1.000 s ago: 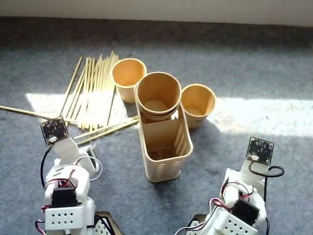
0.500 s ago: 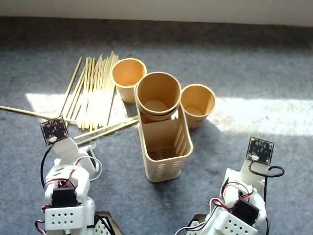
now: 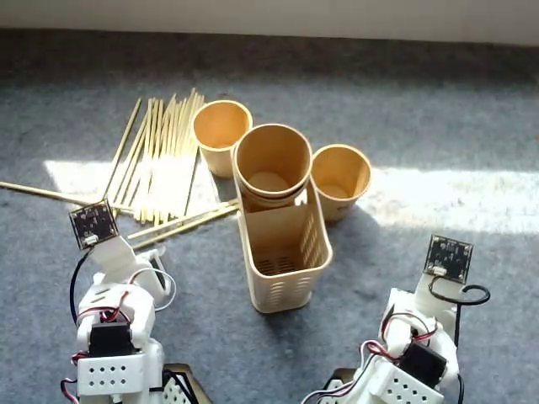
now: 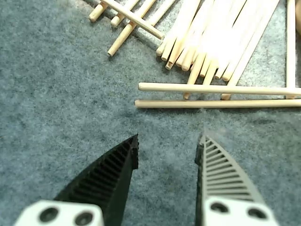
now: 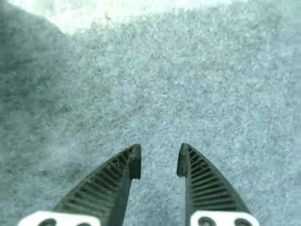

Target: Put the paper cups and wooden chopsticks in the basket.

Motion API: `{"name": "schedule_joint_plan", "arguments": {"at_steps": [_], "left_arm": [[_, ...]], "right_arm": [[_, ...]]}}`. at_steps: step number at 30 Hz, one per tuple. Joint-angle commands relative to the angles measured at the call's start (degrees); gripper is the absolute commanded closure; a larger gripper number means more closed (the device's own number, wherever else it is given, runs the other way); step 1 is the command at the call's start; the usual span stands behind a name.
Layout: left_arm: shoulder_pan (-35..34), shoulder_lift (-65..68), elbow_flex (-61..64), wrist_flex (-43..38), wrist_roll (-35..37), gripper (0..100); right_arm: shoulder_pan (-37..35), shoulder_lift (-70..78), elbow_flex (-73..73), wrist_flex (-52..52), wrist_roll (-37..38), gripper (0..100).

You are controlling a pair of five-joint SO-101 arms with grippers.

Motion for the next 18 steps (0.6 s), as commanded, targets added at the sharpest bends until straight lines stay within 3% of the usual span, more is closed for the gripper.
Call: {"name": "schedule_joint_plan", "arguments": {"at_steps": [1,4,6,13,18], "left_arm": [[0.8,-0.1,1.0,0.3,0.3,79],[0.8,-0.5,1.0,0.3,0.3,79],[0.8,-0.5,1.0,0.3,0.3,79],[0.5,-0.6,1.0,4.0,-0.2,78],[0.5,-0.1,1.0,5.2,-8.3,78]], "right_arm": [[-2.0,-0.8,7.9,-14.7,-0.1,86.2],[-3.3,-0.7,7.1,-27.6,-0.1,86.2],[-6.5,-0.5,4.5,-29.7,-0.1,86.2],[-23.2,0.1,-13.2,-21.3,-0.4,86.2],[-24.4,13.2,-27.7,-15.1,-3.5,86.2]]}}
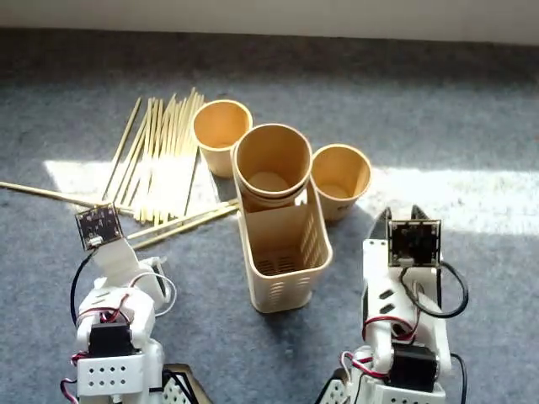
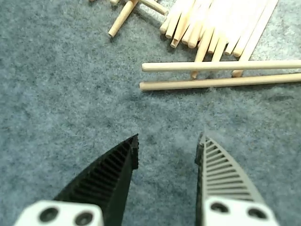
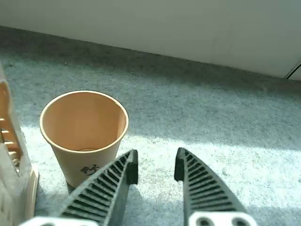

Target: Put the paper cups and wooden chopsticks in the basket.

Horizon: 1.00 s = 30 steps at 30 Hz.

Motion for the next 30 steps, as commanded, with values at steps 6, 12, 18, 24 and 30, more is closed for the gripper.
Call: {"name": "schedule_joint_plan", "arguments": {"at_steps": [6,12,18,24,30], "left_arm": [[0.5,-0.6,1.0,2.1,-5.4,78],[0.4,-0.6,1.0,2.4,-5.4,78],[0.4,-0.6,1.0,2.4,-5.4,78],[0.4,-0.5,1.0,2.4,-5.4,78],[0.5,-0.5,1.0,2.4,-5.4,78]], "right_arm": [[-1.4,41.7,-42.3,19.5,-7.4,86.2],[-4.5,81.5,-81.7,38.8,-2.7,86.2],[-2.1,119.0,-123.0,51.3,1.9,86.0],[-2.6,131.8,-130.9,51.3,2.3,81.7],[-4.4,131.7,-125.9,51.3,5.1,66.8]]}}
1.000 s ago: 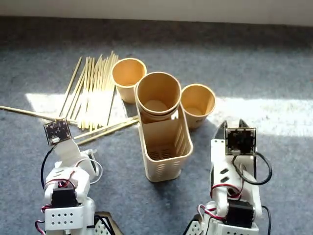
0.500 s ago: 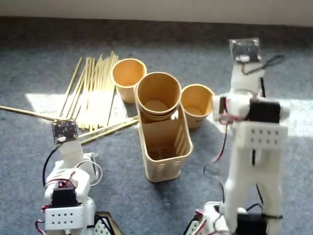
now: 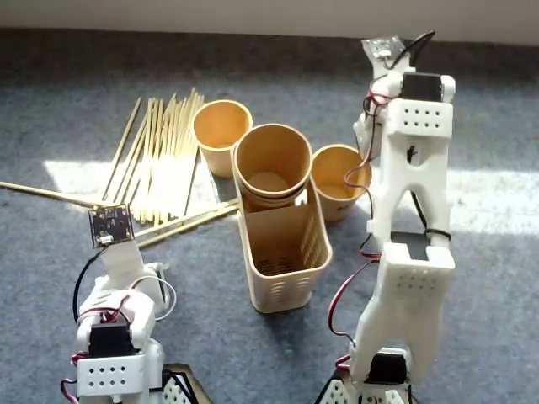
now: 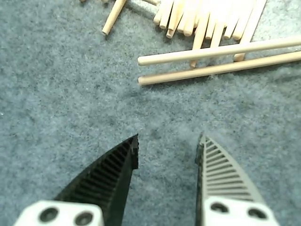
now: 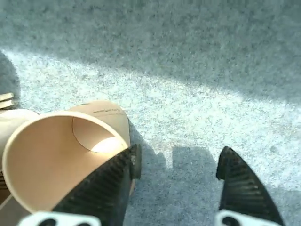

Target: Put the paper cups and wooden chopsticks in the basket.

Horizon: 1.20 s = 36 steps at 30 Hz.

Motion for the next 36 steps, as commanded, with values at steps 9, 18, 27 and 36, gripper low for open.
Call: {"name": "schedule_joint_plan", "arguments": {"at_steps": [9,18,27,36], "left_arm": [[0.6,-0.5,1.0,0.4,-0.3,78],[0.5,-0.5,1.0,0.4,-0.3,78],[0.5,-0.5,1.0,0.5,-0.3,78],[0.5,-0.5,1.0,0.5,-0.3,78]], "right_arm": [[-2.0,-14.2,6.4,2.2,1.3,66.3],[-6.4,-14.5,17.4,-0.9,1.4,66.3],[-3.0,-3.1,16.7,-2.4,1.1,66.4],[-2.9,-4.4,16.2,-0.5,1.5,99.2]]}}
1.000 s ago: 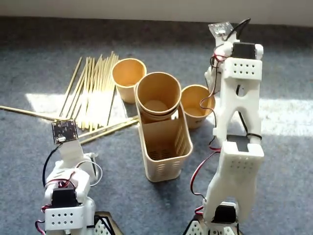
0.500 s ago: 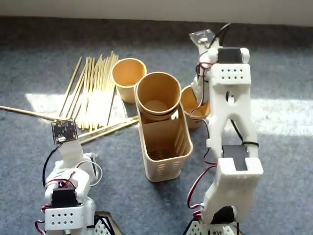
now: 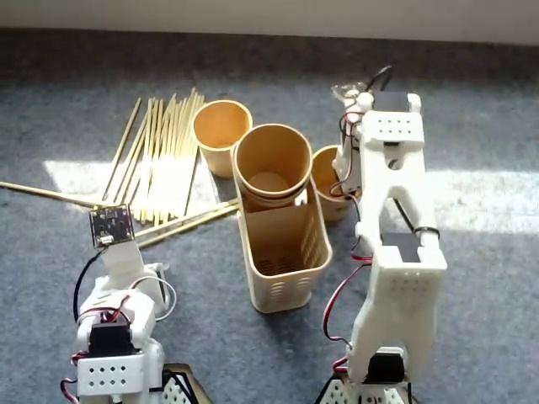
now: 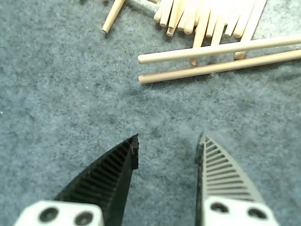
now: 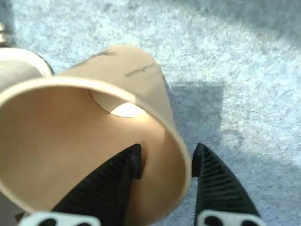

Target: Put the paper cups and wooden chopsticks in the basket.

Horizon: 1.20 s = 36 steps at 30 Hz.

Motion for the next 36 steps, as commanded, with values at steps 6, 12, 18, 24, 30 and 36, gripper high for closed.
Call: {"name": "schedule_joint_plan", "arguments": {"at_steps": [6,12,18,24,30,36], "left_arm": [[0.5,-0.4,1.0,0.2,-0.3,79],[0.5,-0.3,1.0,0.2,-0.3,79],[0.6,-0.3,1.0,0.2,-0.3,79],[0.7,-0.3,1.0,0.2,-0.3,79],[0.7,-0.1,1.0,0.2,-0.3,79],[0.7,-0.1,1.0,0.3,-0.3,79]], "right_arm": [[0.9,-11.6,-1.8,0.9,0.6,99.4],[5.1,-29.1,-1.7,1.0,0.2,99.4],[8.8,-50.0,-1.6,1.0,0.1,99.4],[6.4,-66.6,-1.3,1.0,-10.0,99.4],[-12.4,-66.8,1.5,1.3,-17.4,99.4],[-22.8,-51.5,-2.1,3.0,-24.4,99.4]]}}
